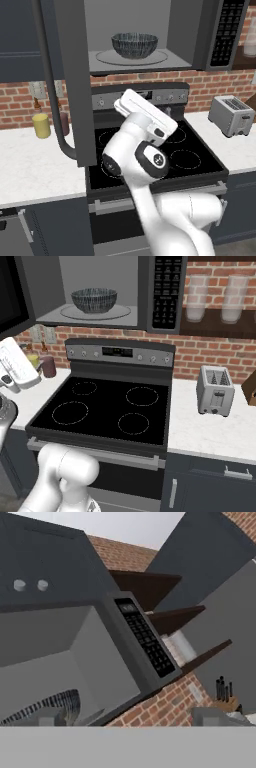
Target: Open the microwave, place the bowl with waffle inside the microwave, then close the microwave door and turn it on.
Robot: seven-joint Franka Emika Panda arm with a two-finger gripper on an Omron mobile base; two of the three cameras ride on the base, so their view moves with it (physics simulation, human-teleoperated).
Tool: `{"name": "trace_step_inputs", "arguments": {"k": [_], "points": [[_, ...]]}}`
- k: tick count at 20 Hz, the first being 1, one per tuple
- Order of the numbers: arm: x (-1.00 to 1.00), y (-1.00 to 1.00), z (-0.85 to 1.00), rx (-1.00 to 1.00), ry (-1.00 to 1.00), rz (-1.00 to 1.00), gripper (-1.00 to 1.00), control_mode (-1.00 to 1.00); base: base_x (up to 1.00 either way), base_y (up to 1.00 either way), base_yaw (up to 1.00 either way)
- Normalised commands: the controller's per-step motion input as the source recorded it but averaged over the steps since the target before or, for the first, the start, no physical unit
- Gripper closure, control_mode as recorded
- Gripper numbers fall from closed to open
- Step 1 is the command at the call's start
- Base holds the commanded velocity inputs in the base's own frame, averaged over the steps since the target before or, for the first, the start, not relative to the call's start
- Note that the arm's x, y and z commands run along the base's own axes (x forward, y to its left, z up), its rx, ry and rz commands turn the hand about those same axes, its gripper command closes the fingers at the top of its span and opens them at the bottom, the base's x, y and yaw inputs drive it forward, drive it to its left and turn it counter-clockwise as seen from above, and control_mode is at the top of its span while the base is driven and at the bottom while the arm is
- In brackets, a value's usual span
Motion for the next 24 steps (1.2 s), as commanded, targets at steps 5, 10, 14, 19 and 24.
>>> {"name": "trace_step_inputs", "arguments": {"k": [5,10,14,19,24], "points": [[-0.25,0.6,-0.4,-0.09,-0.22,-0.1,-1.0,-1.0,0.0,0.0,0.0],[0.13,0.01,-0.54,0.0,-0.23,-0.02,-1.0,-1.0,0.0,0.0,0.0],[-0.08,0.25,-0.08,-0.01,-0.24,0.0,-1.0,-1.0,0.0,0.0,0.0],[-0.25,0.84,0.0,-0.02,-0.21,0.0,-1.0,-1.0,0.0,0.0,0.0],[-0.05,1.0,-0.01,-0.02,-0.06,0.0,-1.0,-1.0,0.0,0.0,0.0]]}}
